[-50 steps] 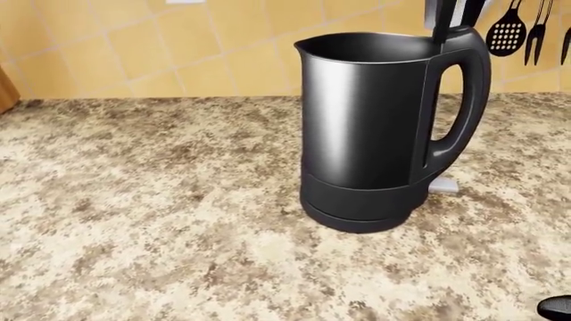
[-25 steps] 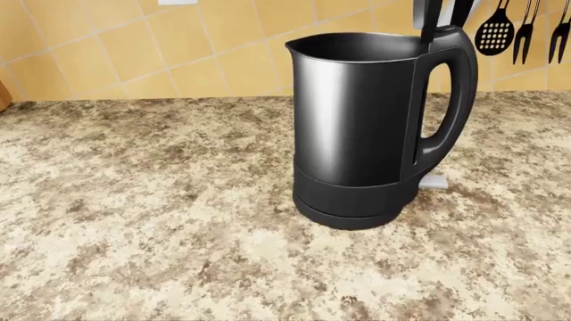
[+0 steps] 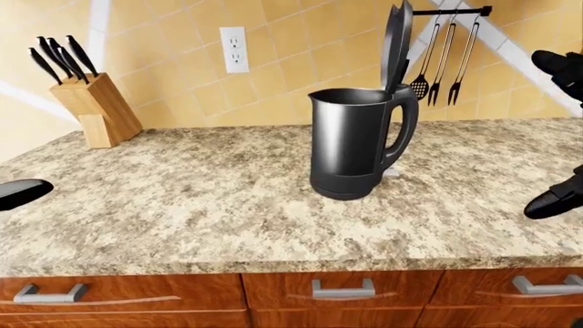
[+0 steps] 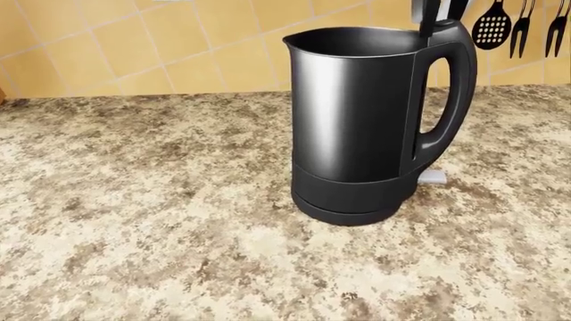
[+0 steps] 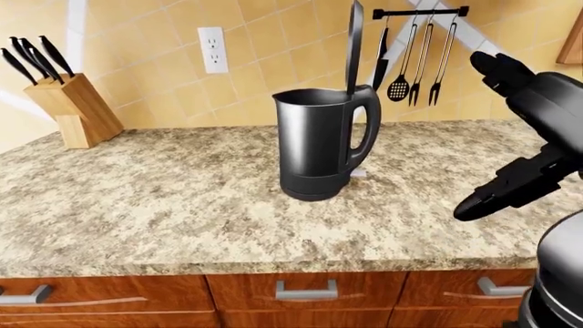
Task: Close the lid of the electric kettle.
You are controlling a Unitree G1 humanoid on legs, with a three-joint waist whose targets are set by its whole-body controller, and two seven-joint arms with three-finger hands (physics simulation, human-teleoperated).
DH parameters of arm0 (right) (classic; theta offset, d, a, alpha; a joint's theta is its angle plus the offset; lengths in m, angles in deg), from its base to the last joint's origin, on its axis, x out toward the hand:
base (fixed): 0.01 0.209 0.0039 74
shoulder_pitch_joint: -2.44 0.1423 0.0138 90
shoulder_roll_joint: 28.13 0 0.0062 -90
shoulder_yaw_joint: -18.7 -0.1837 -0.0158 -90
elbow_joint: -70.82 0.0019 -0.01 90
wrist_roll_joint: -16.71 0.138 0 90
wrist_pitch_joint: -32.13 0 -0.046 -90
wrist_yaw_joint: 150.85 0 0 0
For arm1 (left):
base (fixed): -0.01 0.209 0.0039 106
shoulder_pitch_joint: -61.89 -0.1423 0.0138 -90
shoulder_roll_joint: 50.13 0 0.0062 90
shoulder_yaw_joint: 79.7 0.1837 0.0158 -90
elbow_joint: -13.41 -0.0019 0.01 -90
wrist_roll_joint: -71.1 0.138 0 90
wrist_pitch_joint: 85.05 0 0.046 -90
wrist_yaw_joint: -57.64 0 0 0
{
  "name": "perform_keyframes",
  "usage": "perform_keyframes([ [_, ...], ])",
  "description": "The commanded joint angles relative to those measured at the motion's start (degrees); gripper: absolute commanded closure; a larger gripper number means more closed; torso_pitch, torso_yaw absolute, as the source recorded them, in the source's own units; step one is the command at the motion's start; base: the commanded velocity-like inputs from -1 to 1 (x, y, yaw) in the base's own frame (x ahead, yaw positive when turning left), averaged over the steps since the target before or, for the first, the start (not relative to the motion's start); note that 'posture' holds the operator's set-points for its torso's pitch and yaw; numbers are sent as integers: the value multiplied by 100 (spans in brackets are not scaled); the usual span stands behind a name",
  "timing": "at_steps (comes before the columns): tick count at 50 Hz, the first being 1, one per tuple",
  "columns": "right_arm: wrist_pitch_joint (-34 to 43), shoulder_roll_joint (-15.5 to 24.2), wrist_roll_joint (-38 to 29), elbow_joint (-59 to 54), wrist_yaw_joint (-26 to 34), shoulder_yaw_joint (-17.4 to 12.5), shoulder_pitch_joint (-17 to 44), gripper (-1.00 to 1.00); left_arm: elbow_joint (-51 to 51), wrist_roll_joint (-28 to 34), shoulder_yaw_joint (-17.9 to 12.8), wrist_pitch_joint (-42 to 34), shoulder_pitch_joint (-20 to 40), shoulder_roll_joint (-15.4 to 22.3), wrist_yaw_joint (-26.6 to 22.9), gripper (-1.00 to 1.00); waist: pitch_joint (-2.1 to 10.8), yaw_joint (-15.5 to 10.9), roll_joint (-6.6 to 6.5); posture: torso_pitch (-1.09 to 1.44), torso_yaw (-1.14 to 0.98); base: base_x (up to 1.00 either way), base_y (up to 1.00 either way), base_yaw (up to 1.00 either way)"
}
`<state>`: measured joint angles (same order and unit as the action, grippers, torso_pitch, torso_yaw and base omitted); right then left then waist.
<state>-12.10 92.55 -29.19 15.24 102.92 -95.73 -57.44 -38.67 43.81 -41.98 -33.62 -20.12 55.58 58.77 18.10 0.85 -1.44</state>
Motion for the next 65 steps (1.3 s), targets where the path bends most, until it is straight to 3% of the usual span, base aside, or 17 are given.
perform_keyframes([
  [1,-238,76,-81,-102,-27,6,164,-100,95,7,-7,153,97,109,-9,-100,-19,-1,-15,-48,0,0,0,0],
  [16,-838,252,-328,-1148,308,425,1017,-100,125,17,15,143,105,93,-7,-100,-29,14,-74,-48,0,0,0,0],
  [28,-1581,-200,-875,-2362,177,1007,1957,-100,151,41,60,140,116,69,-10,-100,-40,48,-143,-48,0,0,0,0],
  [65,-3042,-943,-2018,-4726,-136,1658,3667,-100,117,127,123,229,108,10,-50,-100,-64,38,-243,-48,0,0,0,0],
])
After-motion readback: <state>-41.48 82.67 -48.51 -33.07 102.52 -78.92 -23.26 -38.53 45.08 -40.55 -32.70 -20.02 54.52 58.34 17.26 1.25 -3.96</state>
